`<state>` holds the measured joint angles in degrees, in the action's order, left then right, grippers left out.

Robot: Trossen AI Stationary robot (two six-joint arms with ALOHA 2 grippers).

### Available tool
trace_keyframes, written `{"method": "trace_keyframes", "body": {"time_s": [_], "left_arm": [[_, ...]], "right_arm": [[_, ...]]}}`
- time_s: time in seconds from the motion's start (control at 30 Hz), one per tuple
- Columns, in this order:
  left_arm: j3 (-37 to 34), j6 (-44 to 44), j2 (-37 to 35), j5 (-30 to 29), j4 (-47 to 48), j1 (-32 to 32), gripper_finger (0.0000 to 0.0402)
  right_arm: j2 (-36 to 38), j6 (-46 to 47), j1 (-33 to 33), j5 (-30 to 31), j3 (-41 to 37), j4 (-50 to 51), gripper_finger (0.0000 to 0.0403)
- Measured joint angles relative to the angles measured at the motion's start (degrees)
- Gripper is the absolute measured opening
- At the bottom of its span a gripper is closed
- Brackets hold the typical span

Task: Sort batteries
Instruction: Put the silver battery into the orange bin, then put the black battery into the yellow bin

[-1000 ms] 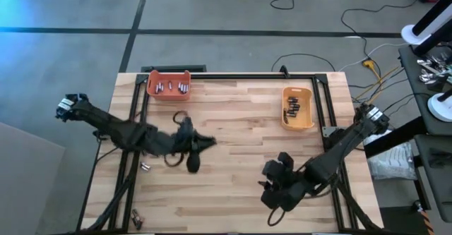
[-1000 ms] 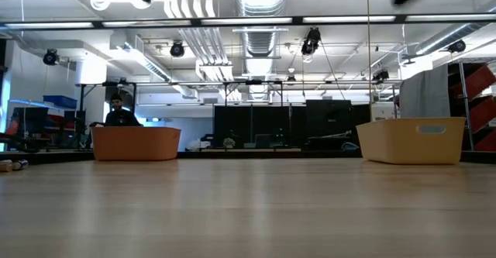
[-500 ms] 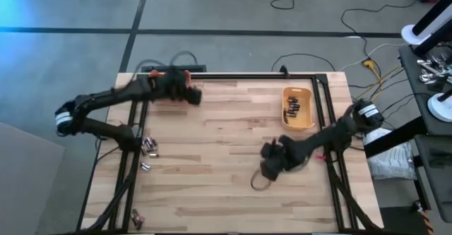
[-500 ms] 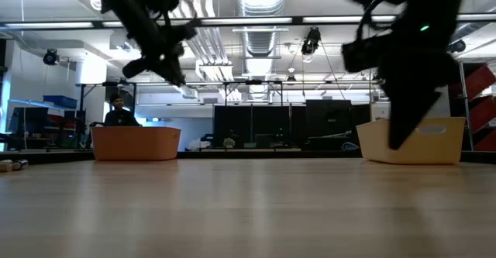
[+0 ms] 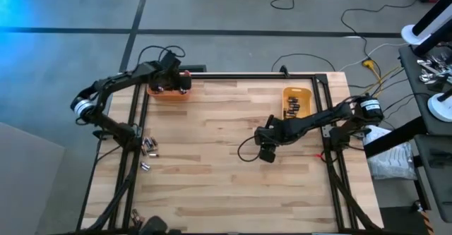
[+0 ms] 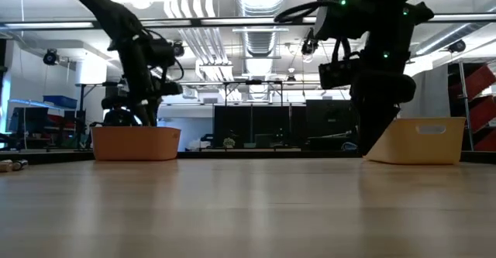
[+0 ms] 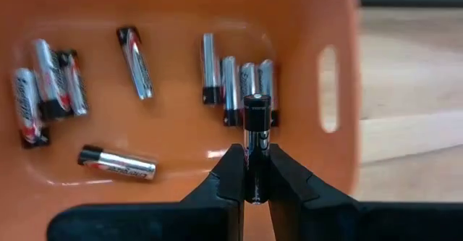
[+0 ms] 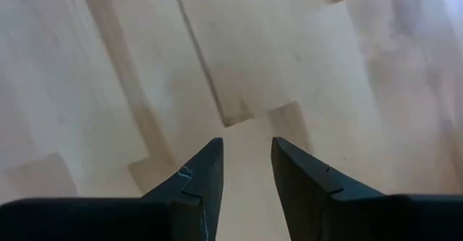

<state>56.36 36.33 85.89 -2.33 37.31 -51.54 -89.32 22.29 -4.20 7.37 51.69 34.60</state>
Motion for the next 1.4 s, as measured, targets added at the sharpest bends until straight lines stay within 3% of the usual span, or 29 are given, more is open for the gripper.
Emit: {"method": "trace_keyframes", "body": {"time_s": [0.47,0.7,0.97,1.4], "left_arm": [[2.03,-2.77,10.00,-0.32,-0.43,-6.38,0.0017],[2.03,-1.90,12.51,-0.27,0.32,-7.91,0.0036],[2.03,3.06,12.52,-0.56,-0.20,-8.01,0.0042],[2.03,0.15,8.77,0.77,3.58,-6.89,0.0122]], "right_arm": [[0.00,7.70,-0.03,-1.57,-0.64,-3.87,0.0074],[0.00,9.87,-0.53,-1.49,-0.64,-6.37,0.0075],[0.00,13.42,-1.19,0.44,-0.86,-7.08,0.0113],[4.25,13.19,-1.17,1.69,-0.92,-4.86,0.0210]]}}
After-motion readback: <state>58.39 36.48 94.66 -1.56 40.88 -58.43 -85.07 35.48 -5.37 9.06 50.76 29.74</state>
